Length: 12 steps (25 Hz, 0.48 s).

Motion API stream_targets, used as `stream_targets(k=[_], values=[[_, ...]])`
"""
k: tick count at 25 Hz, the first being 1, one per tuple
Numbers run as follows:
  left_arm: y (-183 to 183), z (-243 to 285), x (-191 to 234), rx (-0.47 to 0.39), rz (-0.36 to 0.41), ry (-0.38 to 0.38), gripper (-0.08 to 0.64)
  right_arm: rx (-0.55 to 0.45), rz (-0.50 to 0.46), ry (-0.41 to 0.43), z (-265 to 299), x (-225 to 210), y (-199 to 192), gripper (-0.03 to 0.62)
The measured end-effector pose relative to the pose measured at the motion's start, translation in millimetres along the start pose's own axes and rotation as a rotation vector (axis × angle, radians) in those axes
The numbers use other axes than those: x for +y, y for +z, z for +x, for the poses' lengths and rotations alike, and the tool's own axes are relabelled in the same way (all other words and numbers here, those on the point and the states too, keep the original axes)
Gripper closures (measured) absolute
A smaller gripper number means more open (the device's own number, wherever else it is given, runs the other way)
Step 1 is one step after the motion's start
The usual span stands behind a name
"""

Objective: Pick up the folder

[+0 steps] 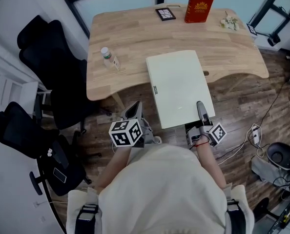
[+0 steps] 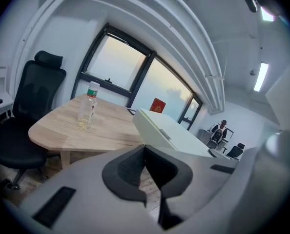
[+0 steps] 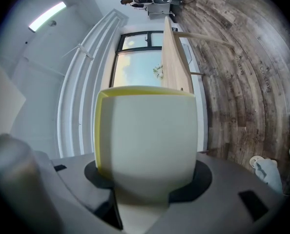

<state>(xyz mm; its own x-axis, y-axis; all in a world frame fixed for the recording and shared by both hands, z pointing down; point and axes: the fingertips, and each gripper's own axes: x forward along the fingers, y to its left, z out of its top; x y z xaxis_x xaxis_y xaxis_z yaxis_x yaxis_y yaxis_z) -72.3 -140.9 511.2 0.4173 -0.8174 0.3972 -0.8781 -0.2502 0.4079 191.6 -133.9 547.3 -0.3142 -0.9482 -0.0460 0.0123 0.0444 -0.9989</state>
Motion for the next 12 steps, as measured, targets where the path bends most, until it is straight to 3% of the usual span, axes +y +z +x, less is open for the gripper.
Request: stream_targets(k=[12], values=[[1.3,-2.7,-2.3,-0.010,-0.006,-0.011,0.540,-0.008,0.021,0.045,-6.2,29.9,-11.7,0.311]])
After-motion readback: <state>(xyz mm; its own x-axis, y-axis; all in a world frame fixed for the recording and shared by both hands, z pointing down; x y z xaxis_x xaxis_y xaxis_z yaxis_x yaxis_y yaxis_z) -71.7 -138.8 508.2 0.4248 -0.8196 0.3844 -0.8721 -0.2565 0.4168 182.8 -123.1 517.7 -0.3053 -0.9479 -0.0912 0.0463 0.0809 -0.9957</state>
